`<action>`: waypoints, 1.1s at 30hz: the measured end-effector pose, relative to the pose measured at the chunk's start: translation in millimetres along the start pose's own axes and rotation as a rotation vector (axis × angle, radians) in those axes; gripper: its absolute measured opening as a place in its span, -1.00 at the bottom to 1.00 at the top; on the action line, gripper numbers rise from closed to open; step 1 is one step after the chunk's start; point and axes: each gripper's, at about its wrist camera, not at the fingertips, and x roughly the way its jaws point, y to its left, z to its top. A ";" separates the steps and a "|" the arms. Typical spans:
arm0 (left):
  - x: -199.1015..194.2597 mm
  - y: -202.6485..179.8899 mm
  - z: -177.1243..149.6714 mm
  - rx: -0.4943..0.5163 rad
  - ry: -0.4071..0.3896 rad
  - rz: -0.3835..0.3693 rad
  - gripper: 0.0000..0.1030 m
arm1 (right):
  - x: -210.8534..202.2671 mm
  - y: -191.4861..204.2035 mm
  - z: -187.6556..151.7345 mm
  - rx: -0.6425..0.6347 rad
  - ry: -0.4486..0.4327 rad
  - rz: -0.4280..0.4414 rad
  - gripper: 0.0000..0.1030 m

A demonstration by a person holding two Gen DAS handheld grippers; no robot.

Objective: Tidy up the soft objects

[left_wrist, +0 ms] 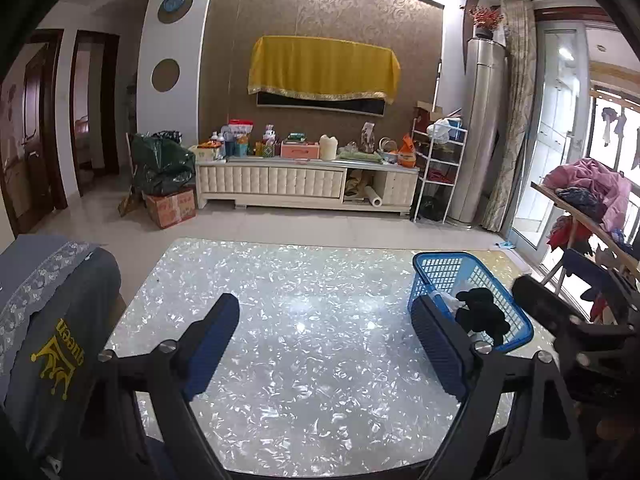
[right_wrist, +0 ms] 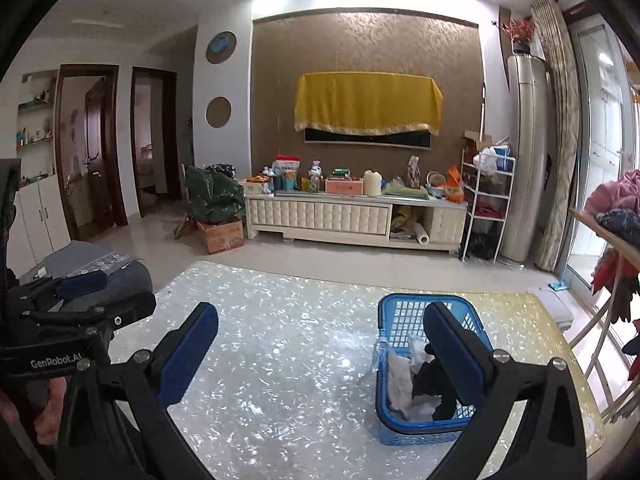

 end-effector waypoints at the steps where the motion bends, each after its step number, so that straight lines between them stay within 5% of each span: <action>1: -3.9 0.0 -1.1 0.003 -0.009 0.000 0.70 | 0.6 1.3 0.0 -0.006 -0.001 -0.003 0.99; 12: -25.0 -8.8 -9.8 0.043 -0.057 0.015 0.81 | -5.3 6.6 -6.3 -0.009 -0.010 -0.016 0.99; 14: -27.6 -10.9 -11.3 0.047 -0.057 0.005 1.00 | -7.4 6.0 -8.2 -0.006 -0.015 -0.024 0.99; 33: -31.7 -18.8 -11.0 0.068 -0.050 0.008 1.00 | -11.6 3.2 -12.3 0.025 -0.025 -0.048 0.99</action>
